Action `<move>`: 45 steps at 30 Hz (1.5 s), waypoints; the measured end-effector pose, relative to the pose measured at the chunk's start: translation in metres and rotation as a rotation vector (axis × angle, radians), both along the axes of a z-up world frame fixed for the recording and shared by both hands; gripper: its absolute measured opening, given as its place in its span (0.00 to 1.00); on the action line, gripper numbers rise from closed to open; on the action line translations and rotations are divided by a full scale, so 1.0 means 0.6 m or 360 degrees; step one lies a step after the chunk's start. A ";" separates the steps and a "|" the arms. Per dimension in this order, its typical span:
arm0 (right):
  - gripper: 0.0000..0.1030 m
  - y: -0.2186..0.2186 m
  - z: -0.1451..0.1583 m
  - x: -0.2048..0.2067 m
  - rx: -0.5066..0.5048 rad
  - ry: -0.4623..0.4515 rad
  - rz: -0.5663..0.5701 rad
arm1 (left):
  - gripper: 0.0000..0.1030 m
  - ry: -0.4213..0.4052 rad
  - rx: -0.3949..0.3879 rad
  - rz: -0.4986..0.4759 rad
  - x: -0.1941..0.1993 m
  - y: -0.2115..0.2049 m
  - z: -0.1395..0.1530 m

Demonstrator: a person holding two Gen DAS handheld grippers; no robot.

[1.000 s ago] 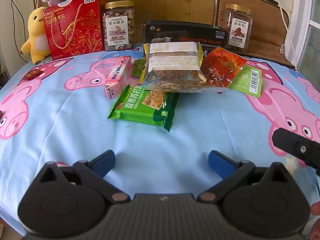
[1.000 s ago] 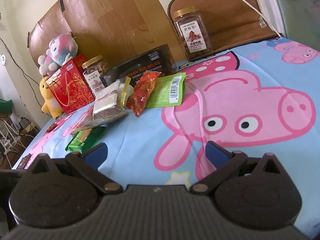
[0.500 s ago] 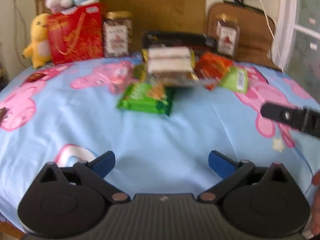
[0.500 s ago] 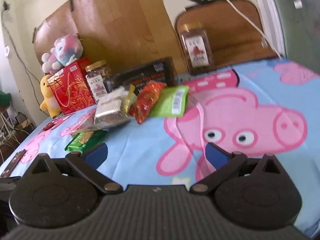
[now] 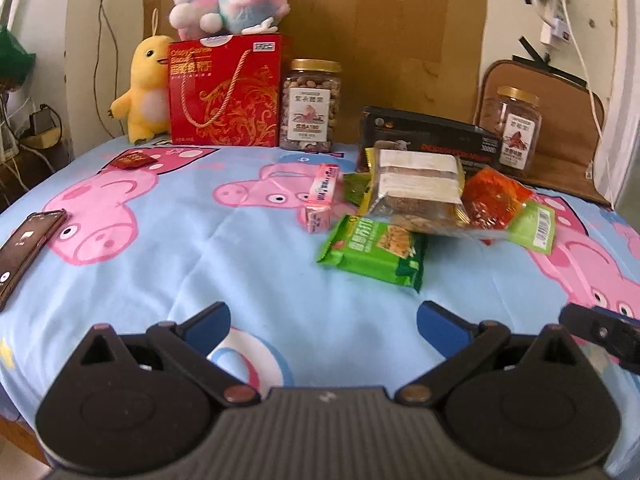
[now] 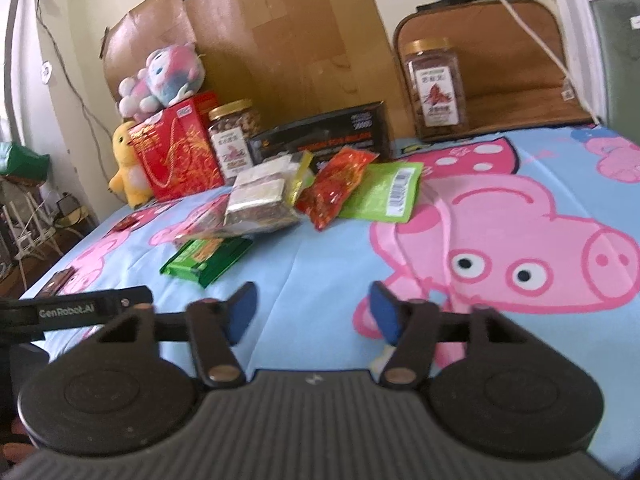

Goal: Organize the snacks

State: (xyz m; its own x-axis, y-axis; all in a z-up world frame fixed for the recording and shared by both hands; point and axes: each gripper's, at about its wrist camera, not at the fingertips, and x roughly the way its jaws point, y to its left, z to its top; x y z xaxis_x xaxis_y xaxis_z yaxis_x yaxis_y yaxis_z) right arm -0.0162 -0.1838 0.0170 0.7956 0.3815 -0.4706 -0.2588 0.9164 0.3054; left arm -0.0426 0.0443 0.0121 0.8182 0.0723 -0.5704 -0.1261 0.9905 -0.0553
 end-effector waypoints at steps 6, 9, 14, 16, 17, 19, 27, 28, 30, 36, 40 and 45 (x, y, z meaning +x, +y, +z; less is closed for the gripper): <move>0.39 0.010 0.002 -0.007 -0.0043 -0.0026 0.0068 | 1.00 0.0151 -0.0062 -0.0057 0.007 -0.010 -0.025; 0.34 0.014 0.002 -0.010 -0.0069 -0.0038 0.0086 | 1.00 0.0157 -0.0044 -0.0059 0.006 -0.012 -0.028; 0.32 0.017 -0.001 -0.008 -0.0081 -0.0008 0.0120 | 1.00 0.0180 0.0001 -0.0069 0.005 -0.018 -0.030; 0.32 0.016 -0.004 -0.005 -0.0078 0.0012 0.0127 | 1.00 0.0188 0.0014 -0.0072 0.006 -0.020 -0.030; 0.32 0.016 -0.006 -0.004 -0.0075 0.0028 0.0128 | 1.00 0.0191 0.0016 -0.0073 0.007 -0.021 -0.029; 0.32 0.015 -0.010 -0.001 -0.0064 0.0062 0.0126 | 1.00 0.0193 0.0024 -0.0075 0.007 -0.022 -0.030; 0.32 0.009 -0.017 0.001 -0.0037 0.0120 0.0123 | 1.00 0.0166 0.0027 -0.0079 0.006 -0.018 -0.031; 0.32 0.008 -0.017 0.000 -0.0039 0.0119 0.0124 | 1.00 0.0160 0.0013 -0.0085 0.005 -0.016 -0.031; 0.32 0.009 -0.013 -0.003 -0.0050 0.0103 0.0131 | 1.00 0.0141 -0.0031 -0.0103 0.002 -0.008 -0.028; 0.32 0.035 0.018 -0.011 -0.0259 -0.0117 0.0195 | 0.93 -0.0019 -0.0311 -0.0201 0.005 0.054 0.004; 0.32 0.062 0.027 0.014 -0.0469 -0.0239 0.0318 | 0.78 -0.0109 -0.0250 -0.0303 0.034 0.065 0.039; 0.32 0.100 0.027 0.053 -0.0811 -0.0409 0.0509 | 0.64 0.0025 -0.0350 -0.0544 0.093 0.062 0.054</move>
